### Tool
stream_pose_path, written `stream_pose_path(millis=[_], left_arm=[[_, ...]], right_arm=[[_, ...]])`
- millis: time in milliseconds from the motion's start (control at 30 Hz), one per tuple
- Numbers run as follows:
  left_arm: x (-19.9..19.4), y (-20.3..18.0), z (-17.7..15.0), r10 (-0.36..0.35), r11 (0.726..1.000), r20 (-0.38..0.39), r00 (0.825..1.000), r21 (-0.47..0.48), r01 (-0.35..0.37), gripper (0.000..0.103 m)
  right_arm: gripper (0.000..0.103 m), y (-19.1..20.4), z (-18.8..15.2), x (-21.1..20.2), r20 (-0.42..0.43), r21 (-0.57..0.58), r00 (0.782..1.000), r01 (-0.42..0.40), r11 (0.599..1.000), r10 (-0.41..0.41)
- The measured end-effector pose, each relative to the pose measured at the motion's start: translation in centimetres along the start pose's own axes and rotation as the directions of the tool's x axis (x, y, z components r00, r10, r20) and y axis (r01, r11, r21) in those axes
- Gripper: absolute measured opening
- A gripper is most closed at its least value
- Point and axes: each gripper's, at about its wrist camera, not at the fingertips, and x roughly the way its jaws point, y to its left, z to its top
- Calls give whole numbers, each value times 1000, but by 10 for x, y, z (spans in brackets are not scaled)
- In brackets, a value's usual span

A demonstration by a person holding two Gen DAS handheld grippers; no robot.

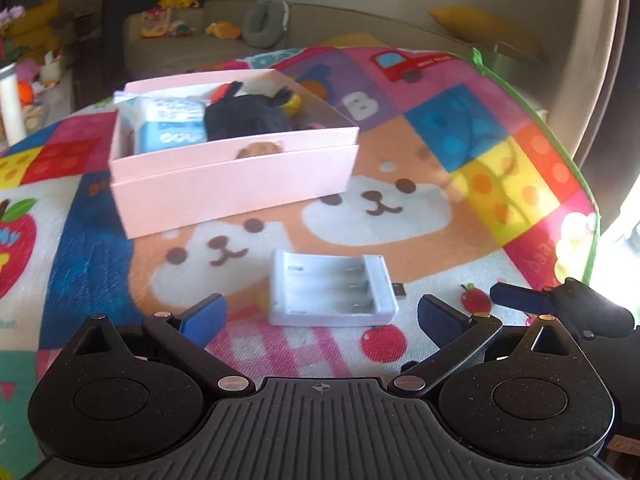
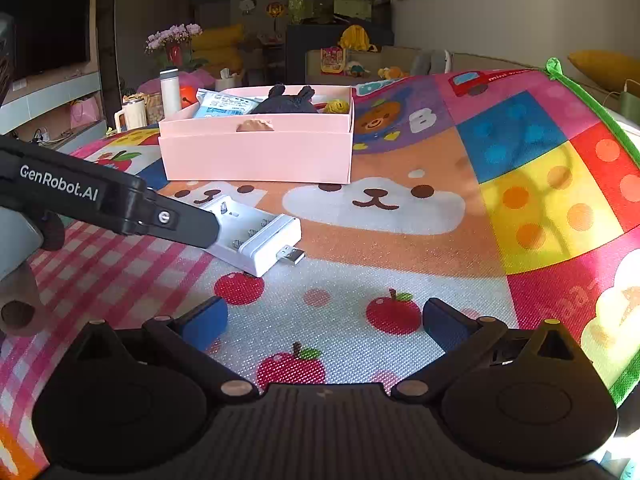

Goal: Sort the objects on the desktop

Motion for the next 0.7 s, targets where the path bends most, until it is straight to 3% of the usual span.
stream_pose_path(millis=[100, 200, 333, 400, 600, 700], left_arm=[[20, -22, 7, 84, 996, -30, 996, 32, -83, 103], [34, -31, 10, 138, 990, -56, 989, 16, -137, 103], [37, -42, 8, 205, 977, -62, 977, 71, -201, 103], [34, -44, 7, 207, 976, -64, 976, 75, -202, 95], [13, -46, 6, 202, 979, -92, 975, 42, -199, 94], [-5, -46, 16, 192, 981, -70, 979, 35, -190, 94]], right_arm=[[103, 0, -1, -1, 12, -2, 1000, -1, 1000, 1], [103, -2, -2, -2, 12, -8, 1000, -17, 1000, 17], [103, -5, -3, -4, 9, -21, 999, -46, 999, 46], [103, -6, -2, -5, -3, -26, 998, -58, 998, 58], [103, -9, -1, -10, -36, -52, 995, -95, 994, 93], [103, -10, -6, -13, -25, -56, 995, -97, 994, 96]])
